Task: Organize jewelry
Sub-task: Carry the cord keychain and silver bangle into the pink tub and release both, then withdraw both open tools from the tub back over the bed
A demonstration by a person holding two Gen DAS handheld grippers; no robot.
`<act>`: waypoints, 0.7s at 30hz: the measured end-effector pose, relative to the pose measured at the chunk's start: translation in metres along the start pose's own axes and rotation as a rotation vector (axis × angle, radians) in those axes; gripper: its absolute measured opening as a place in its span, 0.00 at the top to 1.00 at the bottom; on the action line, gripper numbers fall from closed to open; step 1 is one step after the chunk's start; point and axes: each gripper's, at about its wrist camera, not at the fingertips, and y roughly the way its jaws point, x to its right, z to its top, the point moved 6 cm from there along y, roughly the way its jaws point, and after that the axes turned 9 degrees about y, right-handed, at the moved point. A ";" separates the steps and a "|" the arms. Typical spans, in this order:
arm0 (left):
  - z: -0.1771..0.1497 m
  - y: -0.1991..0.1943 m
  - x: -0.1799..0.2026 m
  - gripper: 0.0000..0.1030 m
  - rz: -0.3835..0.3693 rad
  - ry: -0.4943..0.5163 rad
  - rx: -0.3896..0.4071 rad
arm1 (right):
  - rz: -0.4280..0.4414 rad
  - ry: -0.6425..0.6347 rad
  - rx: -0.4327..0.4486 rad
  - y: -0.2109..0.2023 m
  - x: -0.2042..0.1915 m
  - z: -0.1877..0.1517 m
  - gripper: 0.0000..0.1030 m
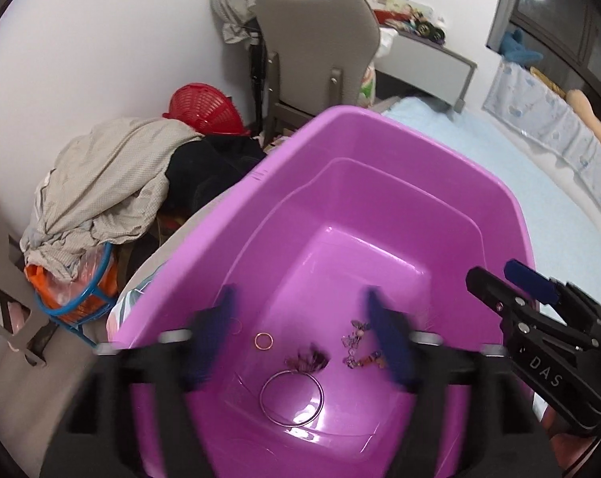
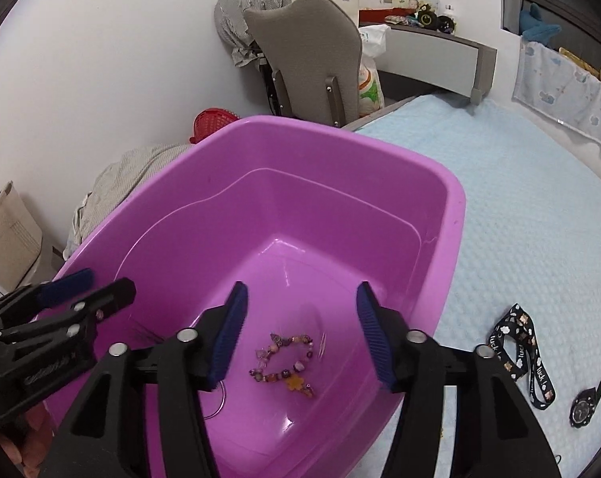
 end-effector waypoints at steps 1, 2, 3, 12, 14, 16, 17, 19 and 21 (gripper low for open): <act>0.001 -0.002 0.000 0.27 0.003 -0.003 0.011 | 0.000 -0.001 0.002 -0.001 0.000 0.000 0.46; 0.002 -0.004 0.000 0.27 0.010 0.000 0.013 | -0.001 -0.002 0.004 -0.002 0.001 0.000 0.46; 0.002 -0.004 0.001 0.27 0.013 0.005 0.011 | -0.001 -0.001 0.007 -0.003 0.001 0.000 0.46; -0.004 -0.010 0.006 0.27 0.008 0.018 0.007 | 0.004 0.006 0.018 -0.014 0.001 -0.002 0.46; -0.005 -0.013 0.006 0.27 0.011 0.017 0.011 | 0.005 0.006 0.022 -0.017 0.001 -0.003 0.46; -0.006 -0.017 0.008 0.27 0.009 0.019 0.015 | 0.008 0.008 0.029 -0.021 0.000 -0.004 0.46; -0.007 -0.018 0.008 0.27 0.010 0.021 0.016 | 0.010 0.010 0.033 -0.024 0.000 -0.005 0.46; -0.008 -0.023 0.010 0.27 0.011 0.026 0.022 | 0.015 0.015 0.039 -0.029 -0.001 -0.006 0.46; -0.009 -0.027 0.011 0.27 0.014 0.030 0.029 | 0.019 0.021 0.047 -0.035 -0.001 -0.008 0.46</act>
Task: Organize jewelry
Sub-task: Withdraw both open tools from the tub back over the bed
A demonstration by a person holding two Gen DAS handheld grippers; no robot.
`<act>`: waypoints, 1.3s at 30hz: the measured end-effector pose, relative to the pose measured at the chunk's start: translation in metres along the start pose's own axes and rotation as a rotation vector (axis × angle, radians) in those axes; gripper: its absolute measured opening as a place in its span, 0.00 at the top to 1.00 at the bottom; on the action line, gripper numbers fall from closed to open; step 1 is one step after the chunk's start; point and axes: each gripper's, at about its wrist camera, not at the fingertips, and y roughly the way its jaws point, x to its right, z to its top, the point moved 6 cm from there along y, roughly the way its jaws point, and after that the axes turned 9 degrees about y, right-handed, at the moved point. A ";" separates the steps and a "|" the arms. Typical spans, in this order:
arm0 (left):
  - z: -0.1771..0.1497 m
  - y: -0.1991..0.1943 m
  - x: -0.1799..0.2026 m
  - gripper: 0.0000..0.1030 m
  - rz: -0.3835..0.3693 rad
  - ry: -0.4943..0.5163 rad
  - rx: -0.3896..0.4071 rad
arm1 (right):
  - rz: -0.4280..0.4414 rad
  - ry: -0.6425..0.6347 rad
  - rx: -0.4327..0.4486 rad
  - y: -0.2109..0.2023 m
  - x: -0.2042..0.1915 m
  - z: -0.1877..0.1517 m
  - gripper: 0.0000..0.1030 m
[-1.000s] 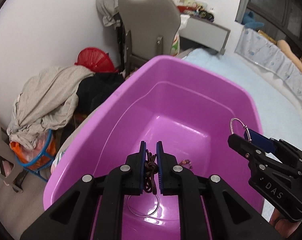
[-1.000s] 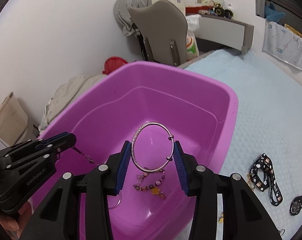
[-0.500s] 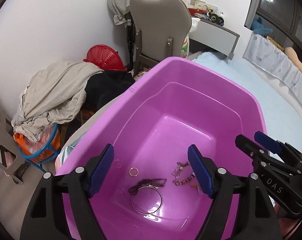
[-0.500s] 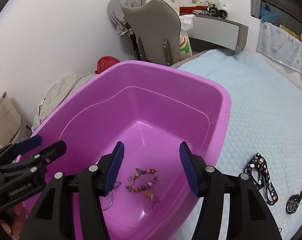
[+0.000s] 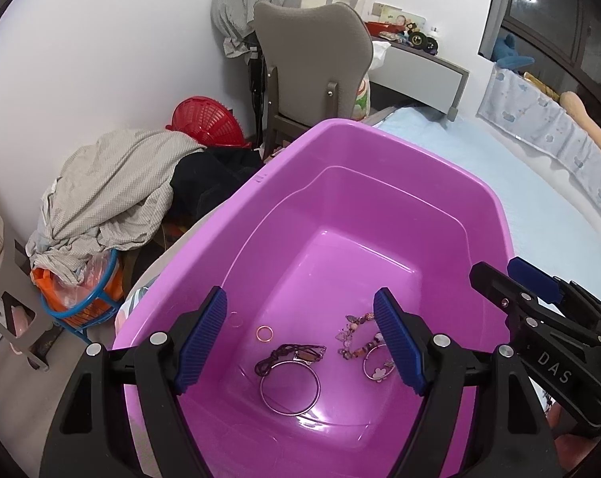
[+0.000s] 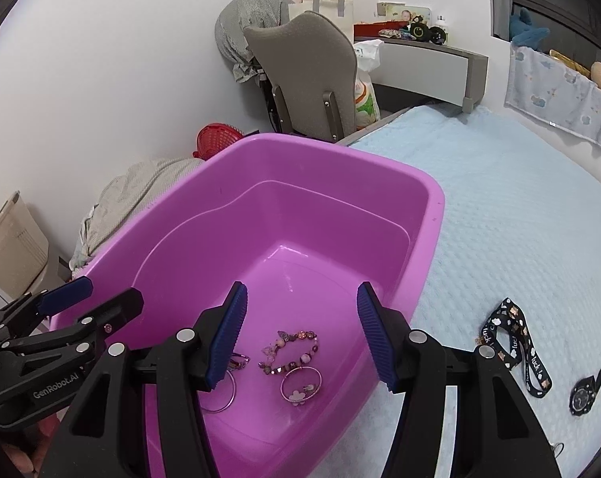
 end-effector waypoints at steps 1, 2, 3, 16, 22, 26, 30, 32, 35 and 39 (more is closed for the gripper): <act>0.000 -0.002 0.001 0.27 0.000 0.000 0.002 | 0.002 0.001 0.001 -0.002 0.000 -0.001 0.46; -0.001 -0.004 0.001 0.27 0.000 0.000 0.004 | 0.004 0.005 0.003 -0.005 0.000 -0.002 0.46; -0.001 -0.006 0.001 0.27 -0.001 -0.001 0.007 | 0.006 0.008 0.006 -0.007 0.000 -0.003 0.46; -0.011 -0.037 0.015 0.27 -0.003 0.015 0.034 | 0.028 0.048 0.044 -0.046 0.004 -0.021 0.46; -0.015 -0.056 0.026 0.27 -0.004 0.041 0.054 | 0.036 0.077 0.073 -0.072 0.013 -0.031 0.46; -0.017 -0.067 0.037 0.27 -0.006 0.056 0.065 | 0.039 0.103 0.088 -0.089 0.025 -0.042 0.46; -0.023 -0.080 0.052 0.27 -0.017 0.072 0.079 | 0.019 0.122 0.112 -0.110 0.041 -0.055 0.46; -0.025 -0.085 0.062 0.27 -0.026 0.087 0.085 | 0.010 0.131 0.124 -0.120 0.048 -0.061 0.46; -0.031 -0.093 0.080 0.27 -0.043 0.110 0.090 | 0.002 0.153 0.147 -0.140 0.061 -0.072 0.46; -0.039 -0.103 0.105 0.27 -0.071 0.141 0.094 | -0.011 0.188 0.181 -0.164 0.081 -0.084 0.46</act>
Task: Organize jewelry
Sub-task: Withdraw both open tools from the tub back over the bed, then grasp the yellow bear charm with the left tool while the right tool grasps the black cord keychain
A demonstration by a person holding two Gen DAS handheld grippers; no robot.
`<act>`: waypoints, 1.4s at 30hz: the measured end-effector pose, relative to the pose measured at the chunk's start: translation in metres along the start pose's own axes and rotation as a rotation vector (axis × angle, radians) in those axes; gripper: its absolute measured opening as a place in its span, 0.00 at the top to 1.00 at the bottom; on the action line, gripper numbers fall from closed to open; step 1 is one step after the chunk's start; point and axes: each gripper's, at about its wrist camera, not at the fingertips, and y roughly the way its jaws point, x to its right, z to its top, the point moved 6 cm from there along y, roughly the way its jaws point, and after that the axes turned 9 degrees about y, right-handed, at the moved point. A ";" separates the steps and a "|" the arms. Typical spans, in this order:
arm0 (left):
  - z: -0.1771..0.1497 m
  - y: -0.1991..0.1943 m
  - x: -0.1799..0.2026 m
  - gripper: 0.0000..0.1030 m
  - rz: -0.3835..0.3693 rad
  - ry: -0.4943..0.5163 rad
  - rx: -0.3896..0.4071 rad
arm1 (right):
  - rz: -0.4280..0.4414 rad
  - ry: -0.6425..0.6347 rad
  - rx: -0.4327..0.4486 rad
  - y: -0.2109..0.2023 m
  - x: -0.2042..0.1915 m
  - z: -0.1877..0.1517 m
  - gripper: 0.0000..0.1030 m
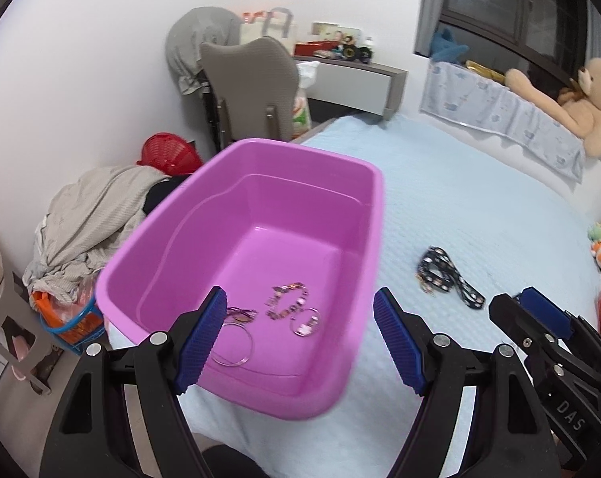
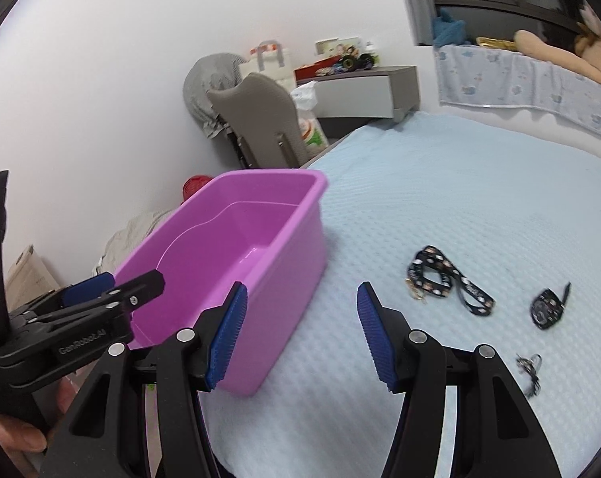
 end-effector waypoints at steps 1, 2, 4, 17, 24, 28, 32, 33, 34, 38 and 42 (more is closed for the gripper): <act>-0.001 -0.003 0.006 0.27 -0.006 0.008 0.002 | -0.005 0.005 0.008 -0.006 0.005 -0.002 0.46; -0.002 -0.004 0.013 0.27 -0.011 0.015 0.004 | -0.013 0.011 0.016 -0.012 0.010 -0.003 0.46; -0.004 -0.008 0.026 0.27 -0.027 0.028 0.006 | -0.026 0.032 0.035 -0.026 0.024 -0.007 0.46; -0.032 -0.013 0.093 0.27 -0.083 0.101 0.012 | -0.184 0.175 0.063 -0.097 0.139 -0.068 0.46; -0.059 0.007 0.124 0.27 -0.118 0.138 -0.031 | -0.269 0.218 0.034 -0.107 0.185 -0.101 0.46; -0.072 0.022 0.136 0.27 -0.135 0.152 -0.056 | -0.301 0.244 0.014 -0.105 0.206 -0.117 0.46; -0.079 0.040 0.144 0.27 -0.132 0.163 -0.079 | -0.318 0.268 -0.011 -0.093 0.223 -0.126 0.46; -0.081 0.045 0.145 0.27 -0.130 0.164 -0.086 | -0.321 0.270 -0.018 -0.089 0.227 -0.128 0.46; -0.083 0.051 0.146 0.27 -0.128 0.164 -0.093 | -0.322 0.273 -0.024 -0.085 0.230 -0.128 0.46; -0.091 0.076 0.148 0.27 -0.125 0.156 -0.130 | -0.328 0.283 -0.058 -0.063 0.243 -0.131 0.43; -0.098 0.103 0.151 0.27 -0.126 0.154 -0.164 | -0.339 0.293 -0.087 -0.042 0.257 -0.132 0.43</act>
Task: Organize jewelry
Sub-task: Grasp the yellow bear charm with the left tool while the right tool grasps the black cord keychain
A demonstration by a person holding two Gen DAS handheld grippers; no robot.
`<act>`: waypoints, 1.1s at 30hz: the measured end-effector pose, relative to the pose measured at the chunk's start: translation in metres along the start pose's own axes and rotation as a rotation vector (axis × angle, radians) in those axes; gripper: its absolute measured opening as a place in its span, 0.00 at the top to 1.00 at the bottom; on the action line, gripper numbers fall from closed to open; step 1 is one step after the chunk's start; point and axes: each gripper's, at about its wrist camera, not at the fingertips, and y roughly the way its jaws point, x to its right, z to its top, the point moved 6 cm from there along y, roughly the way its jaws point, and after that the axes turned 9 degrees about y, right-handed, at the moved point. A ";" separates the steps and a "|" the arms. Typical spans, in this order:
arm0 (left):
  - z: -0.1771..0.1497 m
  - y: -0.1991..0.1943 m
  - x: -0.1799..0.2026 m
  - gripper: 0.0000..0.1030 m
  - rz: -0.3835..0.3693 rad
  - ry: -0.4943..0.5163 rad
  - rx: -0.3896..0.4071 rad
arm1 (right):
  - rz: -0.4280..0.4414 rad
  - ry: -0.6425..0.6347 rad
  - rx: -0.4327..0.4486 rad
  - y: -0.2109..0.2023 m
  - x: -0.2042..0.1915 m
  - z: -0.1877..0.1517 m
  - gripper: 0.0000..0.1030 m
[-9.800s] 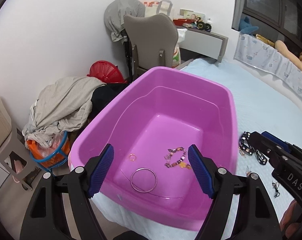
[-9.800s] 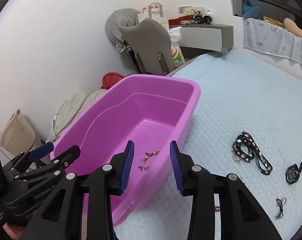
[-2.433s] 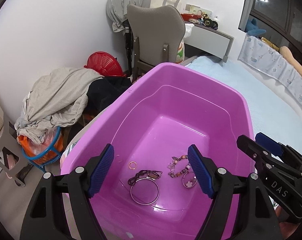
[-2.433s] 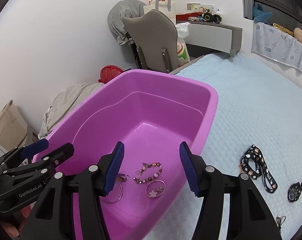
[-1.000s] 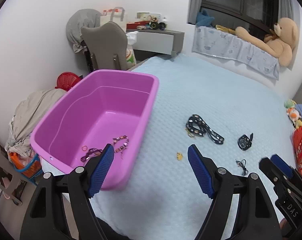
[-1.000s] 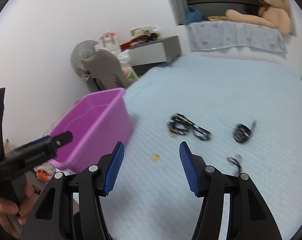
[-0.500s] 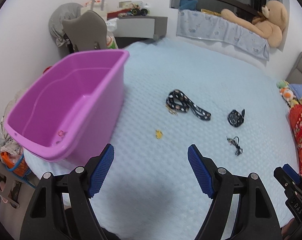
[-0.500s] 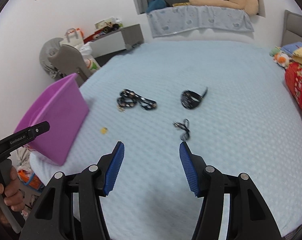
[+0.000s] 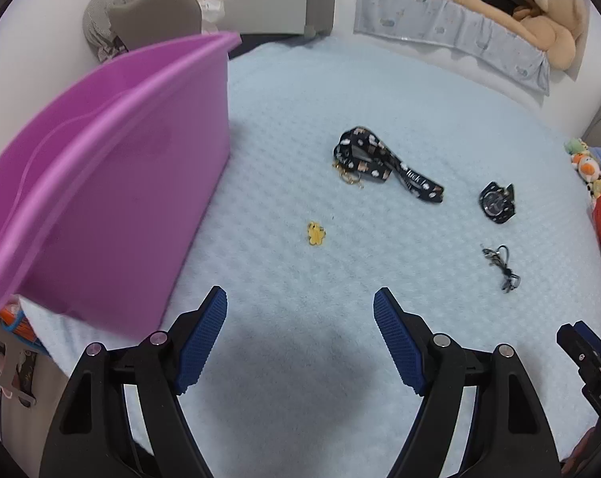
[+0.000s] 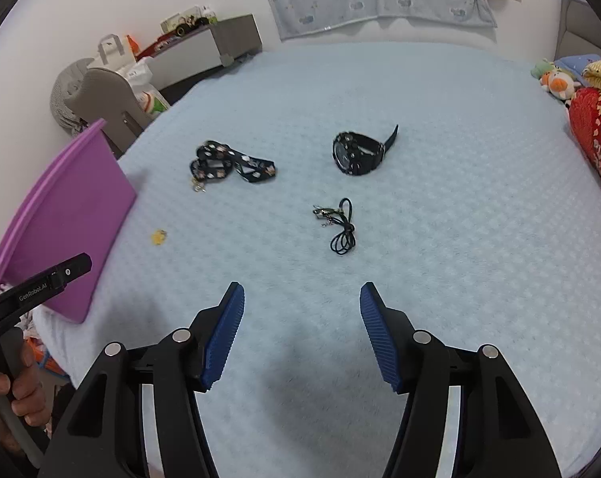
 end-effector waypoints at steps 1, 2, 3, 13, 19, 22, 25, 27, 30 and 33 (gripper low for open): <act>0.000 0.005 0.000 0.27 -0.001 0.000 -0.005 | -0.003 0.001 -0.005 0.005 0.002 0.002 0.43; 0.001 0.011 0.000 0.27 -0.002 0.000 -0.011 | -0.008 0.003 -0.010 0.010 0.004 0.003 0.43; 0.001 0.017 -0.001 0.27 -0.002 0.000 -0.015 | -0.011 0.004 -0.014 0.014 0.005 0.005 0.43; 0.009 0.067 -0.002 0.27 0.007 0.001 -0.045 | -0.048 0.021 -0.039 0.063 0.021 0.015 0.43; 0.022 0.099 -0.007 0.27 0.008 -0.021 -0.061 | -0.072 0.020 -0.048 0.085 0.027 0.020 0.43; 0.027 0.116 -0.008 0.27 0.020 -0.021 -0.071 | -0.082 0.014 -0.051 0.095 0.028 0.023 0.43; 0.032 0.129 -0.004 0.27 0.020 -0.015 -0.076 | -0.098 0.008 -0.053 0.104 0.029 0.024 0.43; 0.033 0.134 -0.002 0.27 0.023 -0.002 -0.077 | -0.100 0.010 -0.058 0.109 0.029 0.026 0.43; 0.033 0.142 0.003 0.27 0.034 0.023 -0.075 | -0.102 0.014 -0.056 0.116 0.031 0.029 0.43; 0.033 0.145 0.004 0.25 0.041 0.029 -0.064 | -0.110 0.006 -0.057 0.123 0.032 0.031 0.43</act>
